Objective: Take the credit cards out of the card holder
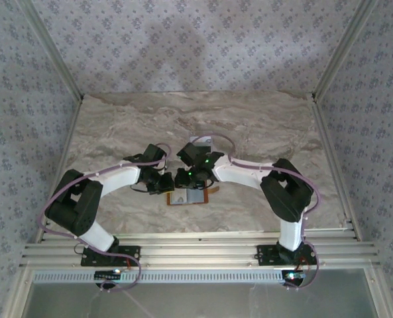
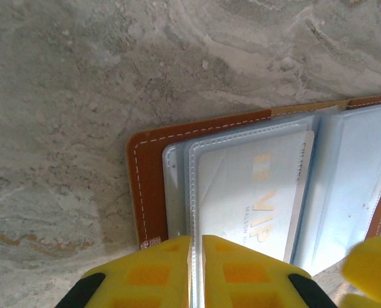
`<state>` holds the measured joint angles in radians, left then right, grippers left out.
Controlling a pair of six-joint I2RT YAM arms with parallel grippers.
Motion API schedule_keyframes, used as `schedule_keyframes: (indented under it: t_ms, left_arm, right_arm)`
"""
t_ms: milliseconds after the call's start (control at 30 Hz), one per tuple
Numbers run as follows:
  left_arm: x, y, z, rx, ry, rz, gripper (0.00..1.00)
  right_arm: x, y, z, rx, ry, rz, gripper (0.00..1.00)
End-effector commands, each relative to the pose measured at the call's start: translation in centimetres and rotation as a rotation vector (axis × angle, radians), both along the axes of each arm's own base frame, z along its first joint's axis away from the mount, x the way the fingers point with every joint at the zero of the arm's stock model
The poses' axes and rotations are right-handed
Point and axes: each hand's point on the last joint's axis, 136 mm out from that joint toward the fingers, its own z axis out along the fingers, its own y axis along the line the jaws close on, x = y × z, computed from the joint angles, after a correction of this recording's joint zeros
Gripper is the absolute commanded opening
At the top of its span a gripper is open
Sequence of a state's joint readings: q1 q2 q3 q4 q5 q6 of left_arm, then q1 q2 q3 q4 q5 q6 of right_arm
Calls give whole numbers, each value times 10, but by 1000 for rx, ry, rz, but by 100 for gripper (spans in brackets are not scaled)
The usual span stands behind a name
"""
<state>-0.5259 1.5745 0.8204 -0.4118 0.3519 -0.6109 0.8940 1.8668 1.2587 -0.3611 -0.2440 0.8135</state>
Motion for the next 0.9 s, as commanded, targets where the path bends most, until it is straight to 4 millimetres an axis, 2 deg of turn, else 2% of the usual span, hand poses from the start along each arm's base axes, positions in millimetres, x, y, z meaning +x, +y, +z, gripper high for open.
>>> schedule_keyframes:
  t_ms: [0,267,567,867]
  left_arm:
    - [-4,-1,-2,6,20,-23,13]
    - [-5,-1,-4,11,29,-23,12]
    - [-5,-2,-3,8,30,-26,12]
    - [-5,-1,-2,17,29,-28,12]
  right_arm:
    - [-2,1,-14,13,53,-11,25]
    - [-5,-16,-34,-67,63,-33,26]
    - [-7,-18,-45,-91,75,-23,28]
    - [-6,-40,-49,-224,38,-24,28]
